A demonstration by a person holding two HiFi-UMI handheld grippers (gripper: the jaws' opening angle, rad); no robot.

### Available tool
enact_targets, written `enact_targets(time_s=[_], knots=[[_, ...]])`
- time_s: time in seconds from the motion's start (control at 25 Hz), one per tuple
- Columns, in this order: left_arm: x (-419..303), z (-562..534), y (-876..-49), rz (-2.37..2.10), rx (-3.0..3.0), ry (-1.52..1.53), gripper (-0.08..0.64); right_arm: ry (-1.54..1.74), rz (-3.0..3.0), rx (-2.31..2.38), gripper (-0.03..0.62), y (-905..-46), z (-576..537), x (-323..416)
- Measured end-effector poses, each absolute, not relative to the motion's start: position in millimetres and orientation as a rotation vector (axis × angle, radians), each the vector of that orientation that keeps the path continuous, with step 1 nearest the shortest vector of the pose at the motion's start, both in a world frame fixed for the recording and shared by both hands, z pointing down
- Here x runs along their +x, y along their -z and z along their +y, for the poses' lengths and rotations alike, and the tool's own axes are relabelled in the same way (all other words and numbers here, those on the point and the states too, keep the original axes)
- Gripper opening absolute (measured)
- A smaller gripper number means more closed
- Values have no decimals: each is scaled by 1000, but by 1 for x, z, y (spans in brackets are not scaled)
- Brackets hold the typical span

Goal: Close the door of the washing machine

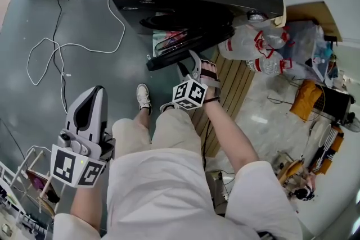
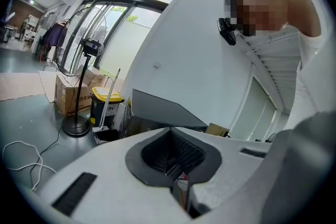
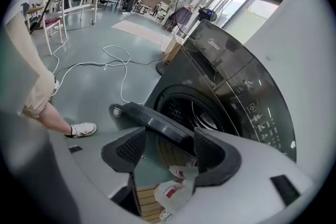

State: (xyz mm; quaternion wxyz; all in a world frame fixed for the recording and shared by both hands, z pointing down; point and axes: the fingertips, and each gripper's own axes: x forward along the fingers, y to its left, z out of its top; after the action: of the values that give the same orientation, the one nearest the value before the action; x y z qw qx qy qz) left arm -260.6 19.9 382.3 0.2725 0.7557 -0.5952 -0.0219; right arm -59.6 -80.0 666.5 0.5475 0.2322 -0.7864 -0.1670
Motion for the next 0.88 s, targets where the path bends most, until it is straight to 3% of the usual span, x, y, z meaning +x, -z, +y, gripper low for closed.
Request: enact_targets(time_s=[0.52, 0.68, 0.88], knots=[[-267, 28, -404, -1592, 1996, 31, 5, 169, -1867, 925, 281, -662, -113, -81], [-271, 31, -410, -1589, 1985, 27, 4, -31, -1861, 1116, 279, -660, -122, -74], [-274, 32, -418, -1584, 1975, 21, 5, -76, -1833, 1096, 273, -680, -123, -75]])
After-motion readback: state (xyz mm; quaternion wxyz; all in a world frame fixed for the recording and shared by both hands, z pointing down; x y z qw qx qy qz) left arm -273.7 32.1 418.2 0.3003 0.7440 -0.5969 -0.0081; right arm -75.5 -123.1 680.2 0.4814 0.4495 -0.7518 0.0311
